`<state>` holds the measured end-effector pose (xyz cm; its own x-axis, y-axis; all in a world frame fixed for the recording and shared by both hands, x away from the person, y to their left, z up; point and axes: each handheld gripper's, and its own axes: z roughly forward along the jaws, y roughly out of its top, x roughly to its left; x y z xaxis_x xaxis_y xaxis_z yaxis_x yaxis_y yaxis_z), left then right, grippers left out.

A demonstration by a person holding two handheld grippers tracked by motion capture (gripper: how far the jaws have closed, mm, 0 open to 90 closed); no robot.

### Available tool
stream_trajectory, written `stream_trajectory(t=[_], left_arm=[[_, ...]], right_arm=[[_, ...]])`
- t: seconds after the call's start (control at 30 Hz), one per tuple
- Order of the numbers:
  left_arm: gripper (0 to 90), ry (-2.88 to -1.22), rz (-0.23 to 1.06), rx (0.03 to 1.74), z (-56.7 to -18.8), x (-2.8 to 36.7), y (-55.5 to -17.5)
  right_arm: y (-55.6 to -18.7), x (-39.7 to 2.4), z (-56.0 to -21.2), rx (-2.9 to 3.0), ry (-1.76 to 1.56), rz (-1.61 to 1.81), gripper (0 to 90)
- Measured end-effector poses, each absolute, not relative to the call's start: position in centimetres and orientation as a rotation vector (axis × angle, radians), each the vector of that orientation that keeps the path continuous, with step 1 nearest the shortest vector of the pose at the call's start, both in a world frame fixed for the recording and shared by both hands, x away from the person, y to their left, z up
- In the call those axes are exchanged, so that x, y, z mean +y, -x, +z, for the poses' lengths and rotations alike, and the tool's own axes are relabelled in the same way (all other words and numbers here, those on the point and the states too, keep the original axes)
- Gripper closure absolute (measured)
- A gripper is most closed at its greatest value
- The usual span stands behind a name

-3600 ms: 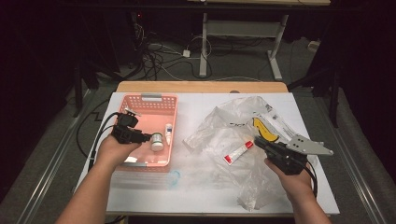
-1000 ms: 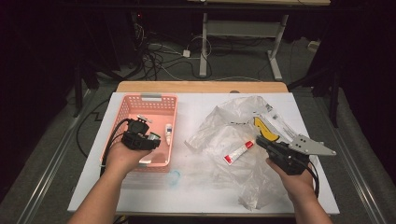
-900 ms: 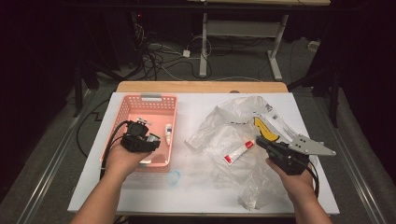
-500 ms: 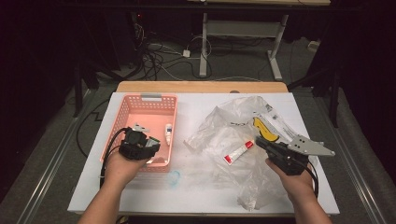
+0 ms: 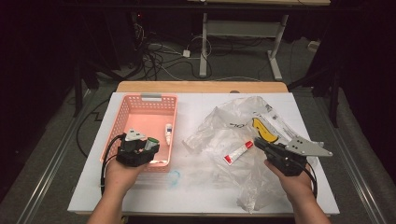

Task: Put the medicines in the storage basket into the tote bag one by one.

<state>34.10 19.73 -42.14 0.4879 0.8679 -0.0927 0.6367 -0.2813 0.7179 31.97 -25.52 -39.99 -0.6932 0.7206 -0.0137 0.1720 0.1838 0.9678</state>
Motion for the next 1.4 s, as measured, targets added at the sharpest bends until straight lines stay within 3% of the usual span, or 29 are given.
stream_trajectory(t=[0.43,1.4], left_arm=[[54.0,-1.944,0.445,1.202,-41.8,19.9,-33.2],[54.0,-1.959,0.363,1.001,-39.7,14.7,-30.9]], right_arm=[[-31.8,-25.6,-39.8,1.985,-0.831,1.537,90.0],[-31.6,-25.6,-39.6,1.977,-0.827,1.545,90.0]])
